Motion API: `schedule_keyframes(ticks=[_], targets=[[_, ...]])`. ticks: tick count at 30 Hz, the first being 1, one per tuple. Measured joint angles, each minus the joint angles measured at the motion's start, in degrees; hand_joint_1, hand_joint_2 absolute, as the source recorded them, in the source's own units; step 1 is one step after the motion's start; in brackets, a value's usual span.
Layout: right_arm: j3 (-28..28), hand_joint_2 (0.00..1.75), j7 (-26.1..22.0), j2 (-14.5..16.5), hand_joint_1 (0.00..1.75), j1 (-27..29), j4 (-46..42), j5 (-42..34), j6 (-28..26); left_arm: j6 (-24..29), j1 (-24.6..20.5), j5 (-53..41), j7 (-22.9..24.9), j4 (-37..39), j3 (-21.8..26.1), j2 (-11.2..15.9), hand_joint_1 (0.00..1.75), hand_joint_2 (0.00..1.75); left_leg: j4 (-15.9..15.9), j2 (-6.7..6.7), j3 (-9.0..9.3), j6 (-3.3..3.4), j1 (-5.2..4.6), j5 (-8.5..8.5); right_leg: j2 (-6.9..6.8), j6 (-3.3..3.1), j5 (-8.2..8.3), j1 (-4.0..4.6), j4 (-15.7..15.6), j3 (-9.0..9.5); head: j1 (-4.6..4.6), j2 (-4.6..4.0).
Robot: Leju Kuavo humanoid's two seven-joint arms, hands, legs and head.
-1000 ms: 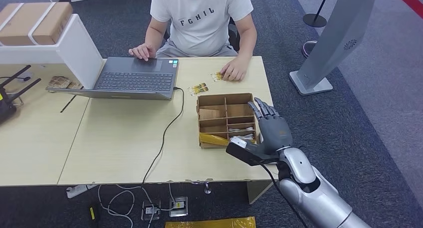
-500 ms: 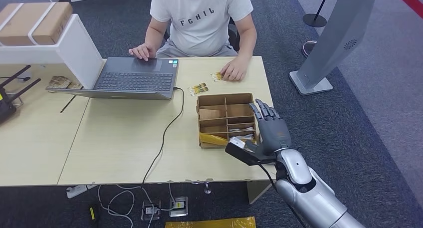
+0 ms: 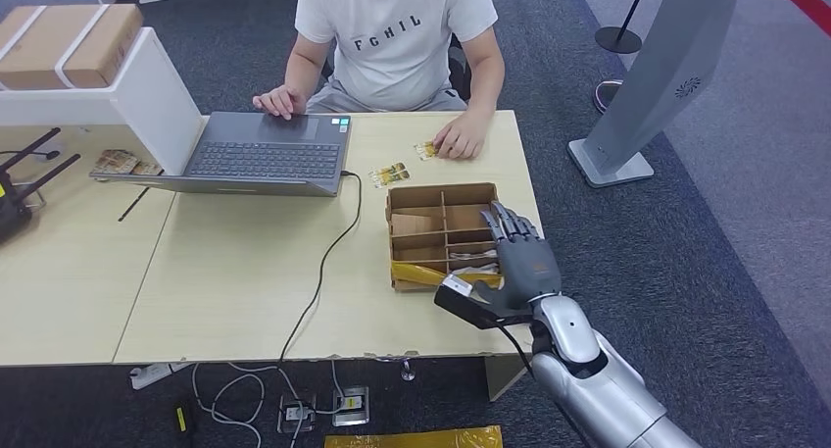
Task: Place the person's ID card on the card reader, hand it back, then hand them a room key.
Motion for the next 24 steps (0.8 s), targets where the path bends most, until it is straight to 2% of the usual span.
schedule_keyframes(ticks=[18,19,22,23,24], targets=[[-0.6,1.75,-0.2,2.3,0.00,-0.3,3.9,0.0,-0.1,-0.1,0.0,-0.3,-0.1,0.0,0.0,0.0,0.00,0.00,0.0,0.00,0.00,0.00,0.00,0.00,0.01,0.00,0.00,0.00,0.0,0.00,0.00,0.00],[-0.6,1.75,-0.2,2.4,0.12,-0.3,4.0,0.0,-0.1,-0.1,0.0,-0.3,-0.2,0.0,0.0,0.0,0.00,0.00,0.0,0.00,0.00,0.00,0.00,0.00,0.01,0.00,0.00,0.00,0.0,0.00,0.01,0.00],[-0.8,1.75,-0.2,2.6,1.43,-0.3,4.6,0.2,-0.1,-0.1,0.0,-0.3,-0.2,0.0,0.0,0.0,0.00,0.00,0.0,0.00,0.00,0.00,0.00,0.00,0.00,0.00,0.00,0.00,0.0,0.00,0.00,0.00],[-0.8,1.75,-0.2,2.6,1.75,-0.3,4.8,0.3,-0.1,-0.1,0.0,-0.3,-0.2,0.0,0.0,0.0,0.00,0.00,0.0,0.00,0.00,0.00,0.00,0.00,0.00,0.00,0.00,0.00,0.0,0.00,-0.01,0.00],[-0.9,1.75,-0.3,2.7,1.75,-0.4,5.0,0.3,-0.1,-0.1,0.0,-0.3,-0.2,0.0,0.0,0.0,0.00,0.00,0.0,0.00,0.00,0.00,0.00,0.00,0.00,0.00,0.00,0.00,0.0,0.00,-0.01,0.00]])
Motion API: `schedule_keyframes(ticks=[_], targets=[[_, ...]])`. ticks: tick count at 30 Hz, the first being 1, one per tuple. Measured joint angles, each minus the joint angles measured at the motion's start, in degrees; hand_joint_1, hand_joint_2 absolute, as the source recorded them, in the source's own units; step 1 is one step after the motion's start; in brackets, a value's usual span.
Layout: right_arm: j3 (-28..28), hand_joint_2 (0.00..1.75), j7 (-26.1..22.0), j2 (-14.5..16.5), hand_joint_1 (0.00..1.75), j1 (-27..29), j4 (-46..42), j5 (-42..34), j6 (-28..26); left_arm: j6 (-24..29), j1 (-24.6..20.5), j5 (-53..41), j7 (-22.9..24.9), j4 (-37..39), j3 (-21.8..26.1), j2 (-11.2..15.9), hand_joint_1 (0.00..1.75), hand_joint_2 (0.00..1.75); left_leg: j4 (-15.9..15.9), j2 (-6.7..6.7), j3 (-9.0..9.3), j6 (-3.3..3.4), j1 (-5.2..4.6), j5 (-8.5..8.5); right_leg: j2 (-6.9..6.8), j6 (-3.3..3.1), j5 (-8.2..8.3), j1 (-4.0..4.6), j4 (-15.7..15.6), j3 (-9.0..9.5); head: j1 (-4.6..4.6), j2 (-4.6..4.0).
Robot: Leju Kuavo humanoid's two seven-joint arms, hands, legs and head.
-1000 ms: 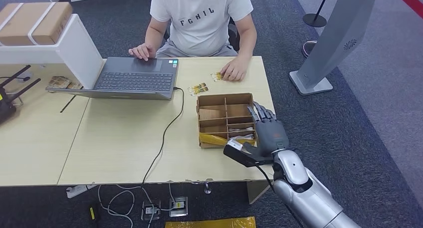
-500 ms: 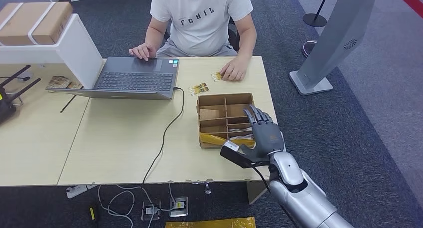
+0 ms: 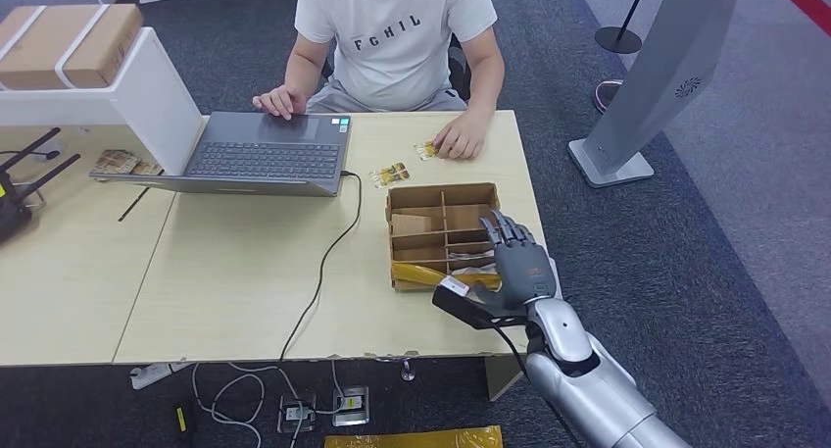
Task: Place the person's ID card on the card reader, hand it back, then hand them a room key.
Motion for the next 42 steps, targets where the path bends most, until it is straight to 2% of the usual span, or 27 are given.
schedule_keyframes(ticks=[19,34,42], targets=[[-0.6,1.75,-1.9,1.7,1.75,-0.8,4.8,-1.6,-0.9,-0.4,0.0,-0.3,0.0,0.0,0.0,0.1,0.00,0.00,0.0,0.04,0.03,-0.02,0.02,-0.01,0.06,0.00,0.00,0.02,0.0,0.00,0.01,0.00],[-1.0,1.75,-2.7,2.9,1.75,-0.8,5.2,-5.7,-0.6,-0.7,0.0,-0.9,0.0,0.0,0.0,0.3,0.00,0.00,0.0,0.24,0.12,-0.03,0.05,-0.02,0.25,-0.05,0.04,0.04,0.0,0.02,0.00,0.00],[-1.9,1.75,-1.4,2.8,1.75,-0.7,3.6,-3.6,-1.0,-0.8,0.0,-1.0,-0.1,0.0,0.0,0.3,0.00,0.00,0.0,0.24,0.10,-0.03,0.04,-0.02,0.23,-0.05,0.04,0.04,0.0,0.02,0.01,0.00]])
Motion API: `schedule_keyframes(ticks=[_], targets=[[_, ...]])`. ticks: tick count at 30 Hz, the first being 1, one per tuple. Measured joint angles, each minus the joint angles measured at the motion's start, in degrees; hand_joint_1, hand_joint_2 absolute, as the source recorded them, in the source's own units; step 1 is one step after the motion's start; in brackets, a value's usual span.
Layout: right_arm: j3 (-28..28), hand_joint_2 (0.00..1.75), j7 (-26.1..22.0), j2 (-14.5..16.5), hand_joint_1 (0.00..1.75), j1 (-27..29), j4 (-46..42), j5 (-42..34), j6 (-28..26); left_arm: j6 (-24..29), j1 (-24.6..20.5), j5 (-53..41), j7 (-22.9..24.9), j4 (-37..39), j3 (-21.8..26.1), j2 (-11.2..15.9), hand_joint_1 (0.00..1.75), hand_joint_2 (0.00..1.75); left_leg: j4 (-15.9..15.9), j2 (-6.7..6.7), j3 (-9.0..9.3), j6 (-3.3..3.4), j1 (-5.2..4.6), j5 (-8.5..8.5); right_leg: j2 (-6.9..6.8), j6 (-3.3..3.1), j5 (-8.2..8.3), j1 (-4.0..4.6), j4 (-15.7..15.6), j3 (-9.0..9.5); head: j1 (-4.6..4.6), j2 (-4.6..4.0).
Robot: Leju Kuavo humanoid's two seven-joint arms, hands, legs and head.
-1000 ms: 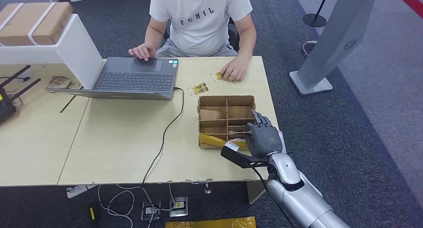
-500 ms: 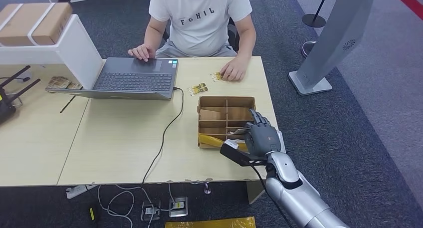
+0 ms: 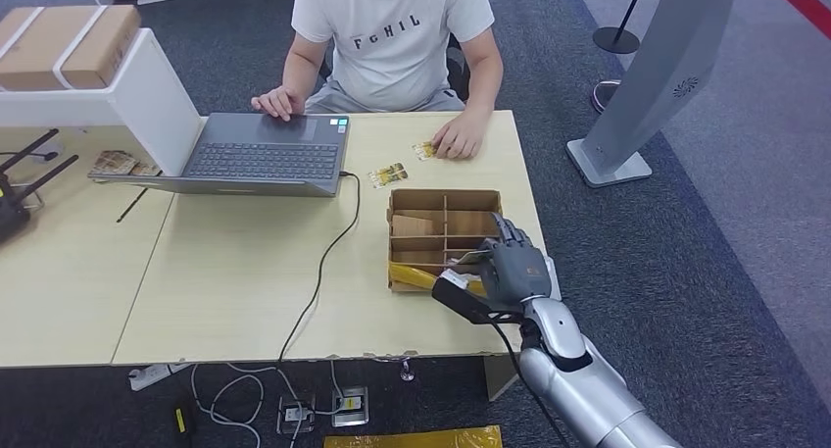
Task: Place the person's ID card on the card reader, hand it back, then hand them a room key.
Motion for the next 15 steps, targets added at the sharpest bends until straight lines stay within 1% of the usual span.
schedule_keyframes(ticks=[6,15], targets=[[-2.9,1.75,0.9,-1.1,1.75,-0.8,-9.7,1.8,4.1,0.0,0.0,0.5,-0.1,0.0,0.0,0.1,0.00,0.00,0.0,0.00,-0.01,0.00,0.00,0.00,0.01,0.00,0.00,0.00,0.0,-0.02,0.00,0.00],[-5.0,1.75,-0.9,-1.8,1.75,-1.8,-18.8,1.5,4.1,0.0,0.0,0.8,-0.2,0.0,0.0,0.1,0.00,0.00,0.0,0.01,-0.01,0.00,0.00,0.00,0.02,0.00,0.00,0.00,0.0,-0.03,0.00,0.00]])
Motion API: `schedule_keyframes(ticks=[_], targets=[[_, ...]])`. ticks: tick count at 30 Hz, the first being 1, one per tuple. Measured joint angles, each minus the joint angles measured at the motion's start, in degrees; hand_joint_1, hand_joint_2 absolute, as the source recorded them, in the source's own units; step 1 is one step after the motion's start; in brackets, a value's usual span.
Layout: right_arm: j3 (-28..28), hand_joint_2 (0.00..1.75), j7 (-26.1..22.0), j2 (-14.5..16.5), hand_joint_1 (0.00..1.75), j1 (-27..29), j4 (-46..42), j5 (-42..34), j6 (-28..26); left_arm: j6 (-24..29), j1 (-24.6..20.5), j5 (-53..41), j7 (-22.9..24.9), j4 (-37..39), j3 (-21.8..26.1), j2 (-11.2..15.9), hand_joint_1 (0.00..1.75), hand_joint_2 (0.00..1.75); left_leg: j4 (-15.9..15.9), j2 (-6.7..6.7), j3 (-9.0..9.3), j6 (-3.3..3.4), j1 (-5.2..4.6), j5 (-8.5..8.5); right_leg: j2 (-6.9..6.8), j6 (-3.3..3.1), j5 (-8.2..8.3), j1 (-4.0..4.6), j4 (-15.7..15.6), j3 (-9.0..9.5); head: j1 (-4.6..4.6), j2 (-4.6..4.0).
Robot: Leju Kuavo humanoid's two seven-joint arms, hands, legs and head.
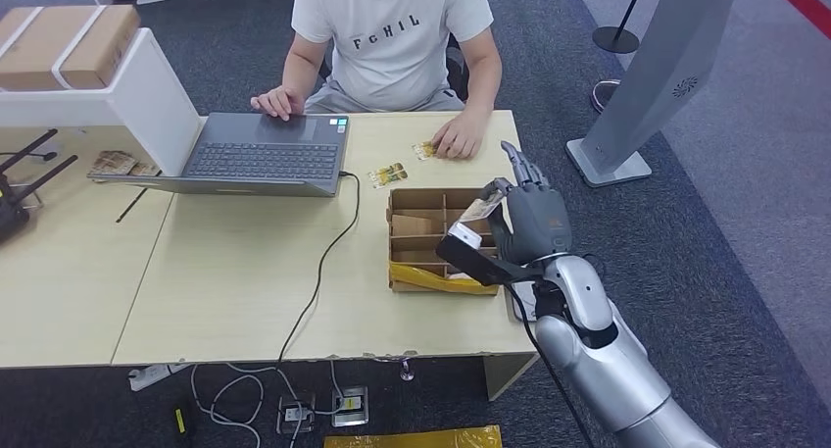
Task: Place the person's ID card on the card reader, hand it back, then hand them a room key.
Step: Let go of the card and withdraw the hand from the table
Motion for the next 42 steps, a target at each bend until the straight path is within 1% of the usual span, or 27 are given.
schedule_keyframes(ticks=[7,17,19,21,26,33,37,42], targets=[[-0.4,1.75,-0.5,-0.1,1.75,-0.3,-3.2,-1.2,0.0,0.2,0.0,0.3,0.0,0.0,0.0,0.0,0.00,0.00,0.0,0.00,-0.01,0.00,0.00,0.00,-0.02,0.00,0.00,0.00,0.0,0.01,0.01,0.00],[-0.3,1.75,0.2,-0.2,1.75,-0.4,-3.4,-3.4,-0.9,0.4,0.0,0.8,0.0,0.0,0.0,0.0,0.00,0.00,0.0,0.00,-0.02,0.00,0.00,0.00,-0.02,0.00,0.00,0.00,0.0,0.00,-0.01,0.00],[-0.3,1.75,0.8,-0.3,1.75,-0.8,-3.2,-2.6,-1.1,0.4,0.0,0.7,0.0,0.0,0.0,0.0,0.00,0.00,0.0,0.00,-0.04,0.00,0.00,0.00,-0.01,0.00,0.00,0.00,0.0,-0.02,-0.01,0.00],[-0.4,1.75,1.5,-0.6,1.75,-2.3,-2.4,0.0,-1.7,0.4,0.0,0.5,0.0,0.0,0.0,0.0,0.00,0.00,0.0,0.01,-0.05,0.00,0.00,0.00,0.00,-0.01,0.01,0.00,0.0,-0.04,-0.01,0.00],[-1.3,1.75,1.6,-1.7,1.75,-8.8,3.3,7.2,-3.2,0.3,-0.1,-0.7,0.0,0.0,0.0,0.0,0.00,0.00,0.0,0.02,-0.07,-0.01,-0.01,0.02,-0.03,-0.05,0.05,0.00,0.0,-0.04,0.01,0.00],[-1.8,1.75,1.6,-1.9,1.75,-18.6,15.6,10.8,-3.6,-0.3,-1.0,-2.4,0.1,0.0,-1.2,-0.1,0.00,0.00,0.0,-0.01,-0.08,-0.02,0.00,0.02,-0.05,-0.06,0.07,0.00,0.0,-0.05,0.01,0.00],[-1.8,1.75,1.7,-1.6,1.75,-20.8,21.2,11.2,-4.8,-0.8,-1.6,-3.0,0.5,0.0,-1.6,-0.1,0.00,0.00,0.0,-0.03,-0.09,-0.02,0.02,0.02,-0.05,-0.06,0.06,0.02,0.0,-0.05,-0.01,0.00],[-1.8,1.75,1.6,-1.2,1.75,-22.1,26.7,11.1,-5.7,-1.1,-1.8,-3.4,0.8,0.0,-2.3,-0.2,0.00,0.00,0.0,-0.02,-0.09,-0.02,0.02,0.02,-0.04,-0.07,0.06,0.02,0.0,-0.07,0.01,0.00]])
